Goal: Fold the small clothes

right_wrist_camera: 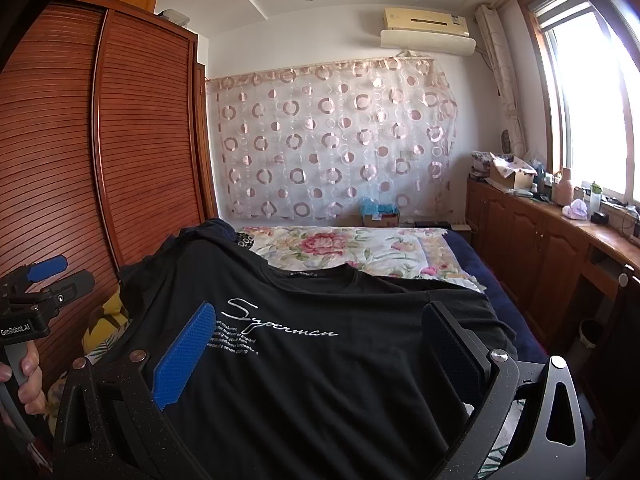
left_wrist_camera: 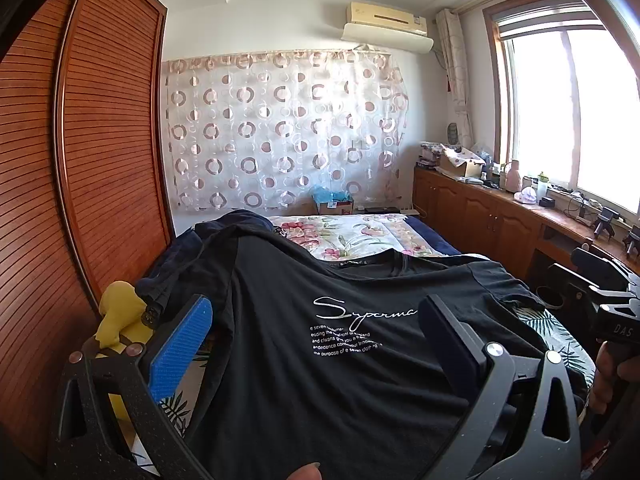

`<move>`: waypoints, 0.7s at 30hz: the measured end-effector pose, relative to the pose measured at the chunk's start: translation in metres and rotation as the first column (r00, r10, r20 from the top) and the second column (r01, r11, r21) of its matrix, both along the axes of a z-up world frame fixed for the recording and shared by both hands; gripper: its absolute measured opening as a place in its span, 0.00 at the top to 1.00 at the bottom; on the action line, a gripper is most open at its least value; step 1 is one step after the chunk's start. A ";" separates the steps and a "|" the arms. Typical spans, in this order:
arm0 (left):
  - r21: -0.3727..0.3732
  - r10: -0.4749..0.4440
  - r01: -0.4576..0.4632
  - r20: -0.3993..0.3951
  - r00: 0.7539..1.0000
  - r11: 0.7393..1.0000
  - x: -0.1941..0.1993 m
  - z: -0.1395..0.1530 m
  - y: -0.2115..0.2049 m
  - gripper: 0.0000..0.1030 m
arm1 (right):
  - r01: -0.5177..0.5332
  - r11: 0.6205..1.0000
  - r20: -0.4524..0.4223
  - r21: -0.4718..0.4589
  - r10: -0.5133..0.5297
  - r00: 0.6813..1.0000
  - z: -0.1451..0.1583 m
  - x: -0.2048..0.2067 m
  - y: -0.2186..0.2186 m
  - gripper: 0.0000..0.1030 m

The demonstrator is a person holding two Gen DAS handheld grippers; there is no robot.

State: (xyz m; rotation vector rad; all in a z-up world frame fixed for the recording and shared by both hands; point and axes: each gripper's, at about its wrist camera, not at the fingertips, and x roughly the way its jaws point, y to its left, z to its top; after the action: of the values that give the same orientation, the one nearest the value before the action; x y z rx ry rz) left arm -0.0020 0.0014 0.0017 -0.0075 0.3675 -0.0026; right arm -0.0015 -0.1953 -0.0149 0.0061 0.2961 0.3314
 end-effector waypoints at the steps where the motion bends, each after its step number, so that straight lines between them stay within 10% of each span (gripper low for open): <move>1: 0.000 0.000 0.000 0.000 1.000 1.000 0.000 0.000 0.000 0.00 | 0.001 1.000 0.002 -0.002 -0.001 1.000 0.000 0.000 0.000 0.00; 21: 0.009 -0.001 0.001 0.006 1.000 1.000 0.000 0.004 -0.002 0.00 | -0.004 1.000 0.004 -0.001 0.004 1.000 0.000 0.002 0.000 0.00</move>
State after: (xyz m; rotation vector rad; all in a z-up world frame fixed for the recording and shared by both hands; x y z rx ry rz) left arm -0.0016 -0.0006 0.0056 0.0015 0.3615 -0.0015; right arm 0.0001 -0.1955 -0.0146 0.0040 0.2926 0.3356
